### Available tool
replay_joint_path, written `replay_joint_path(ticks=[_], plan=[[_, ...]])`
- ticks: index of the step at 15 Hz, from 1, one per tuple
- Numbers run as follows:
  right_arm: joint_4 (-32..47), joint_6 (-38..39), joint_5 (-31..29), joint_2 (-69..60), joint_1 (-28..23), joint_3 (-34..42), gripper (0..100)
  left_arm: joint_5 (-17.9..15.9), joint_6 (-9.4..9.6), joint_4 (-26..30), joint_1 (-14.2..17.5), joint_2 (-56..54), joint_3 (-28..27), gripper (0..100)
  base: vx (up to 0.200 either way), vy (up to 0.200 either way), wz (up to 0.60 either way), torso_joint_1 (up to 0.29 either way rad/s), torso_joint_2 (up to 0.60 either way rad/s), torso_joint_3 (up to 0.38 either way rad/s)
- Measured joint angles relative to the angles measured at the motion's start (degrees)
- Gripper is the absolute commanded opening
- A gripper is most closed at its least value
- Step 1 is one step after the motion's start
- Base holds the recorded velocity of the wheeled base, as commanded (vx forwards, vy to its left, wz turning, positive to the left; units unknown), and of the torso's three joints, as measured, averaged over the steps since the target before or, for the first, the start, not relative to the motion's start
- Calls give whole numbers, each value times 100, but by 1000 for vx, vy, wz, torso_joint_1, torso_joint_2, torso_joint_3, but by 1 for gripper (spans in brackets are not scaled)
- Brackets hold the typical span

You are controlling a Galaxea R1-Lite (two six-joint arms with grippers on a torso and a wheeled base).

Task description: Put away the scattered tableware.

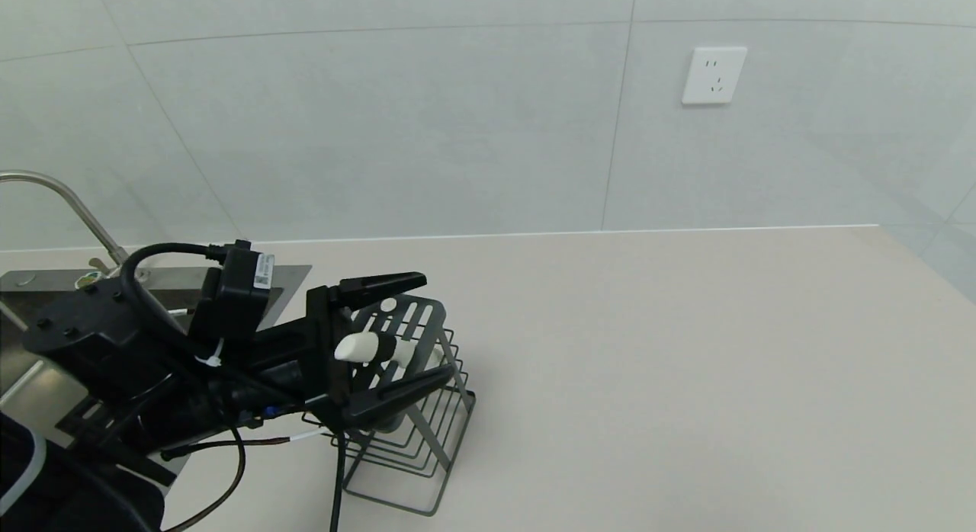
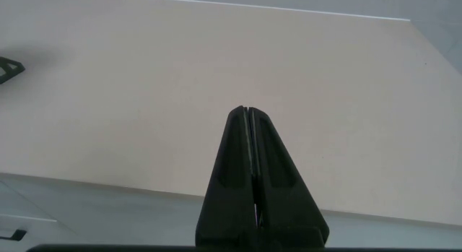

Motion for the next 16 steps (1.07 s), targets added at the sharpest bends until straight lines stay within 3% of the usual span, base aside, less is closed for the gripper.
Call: replay_joint_path(ticks=[6,9,12,14,16], plan=[[-24,377,-177,0,0,0,0,9,-57,-4,228,-1453,207,100,0,0,0,0,0,0],[-26,405,-180,0,0,0,0,34,-384,343,477,-2964,691,100,0,0,0,0,0,0],[-33,453,-194,0,0,0,0,55,-855,1866,964,-4874,1064,100,0,0,0,0,0,0],[-33,450,-199,0,0,0,0,63,-1076,3671,1309,-6442,1146,100,0,0,0,0,0,0],[-30,456,-205,0,-2,0,0,184,-1050,5502,1543,-7859,1193,100,0,0,0,0,0,0]])
